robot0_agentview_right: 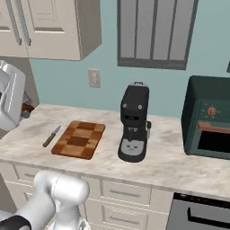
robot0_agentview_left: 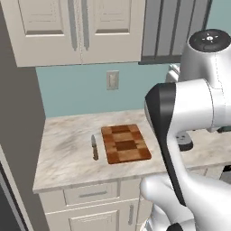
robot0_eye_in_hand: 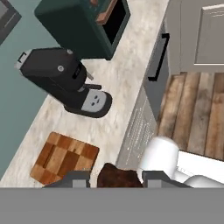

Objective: Retrieve the chicken drumstick from the fridge and place it on the cutting board.

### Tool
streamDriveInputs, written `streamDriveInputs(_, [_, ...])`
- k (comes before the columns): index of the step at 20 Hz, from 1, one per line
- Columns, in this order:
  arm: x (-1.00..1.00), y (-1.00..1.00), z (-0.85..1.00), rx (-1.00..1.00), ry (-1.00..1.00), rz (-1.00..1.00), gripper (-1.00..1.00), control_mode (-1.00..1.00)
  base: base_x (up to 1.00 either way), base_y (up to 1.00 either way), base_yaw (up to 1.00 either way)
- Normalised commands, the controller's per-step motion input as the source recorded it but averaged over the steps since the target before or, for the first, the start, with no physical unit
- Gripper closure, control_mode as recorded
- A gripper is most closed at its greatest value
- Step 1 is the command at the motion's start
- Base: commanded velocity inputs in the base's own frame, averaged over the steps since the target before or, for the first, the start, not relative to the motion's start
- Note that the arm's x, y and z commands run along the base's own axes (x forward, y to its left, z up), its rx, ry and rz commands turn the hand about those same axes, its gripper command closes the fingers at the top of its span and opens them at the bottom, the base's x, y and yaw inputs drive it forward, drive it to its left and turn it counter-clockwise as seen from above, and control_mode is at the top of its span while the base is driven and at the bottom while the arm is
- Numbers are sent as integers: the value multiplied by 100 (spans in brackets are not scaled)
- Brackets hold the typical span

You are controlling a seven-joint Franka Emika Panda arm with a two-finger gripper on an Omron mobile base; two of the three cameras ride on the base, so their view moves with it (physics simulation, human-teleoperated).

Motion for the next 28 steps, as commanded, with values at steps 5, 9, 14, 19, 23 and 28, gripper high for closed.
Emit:
streamDriveInputs(5, [0,0,0,0,0,0,100,100,55,0,24])
streamDriveInputs(9, [6,-2,-20,18,3,13,100,-100,7,0,3])
streamDriveInputs(14, [22,1,-50,28,8,21,100,-100,0,0,0])
streamDriveInputs(19, [56,0,-44,15,4,17,100,-100,0,0,0])
streamDriveInputs(23, [92,2,-43,1,7,8,100,-100,0,0,0])
streamDriveInputs(28, [100,15,-53,-7,10,3,100,-100,0,0,0])
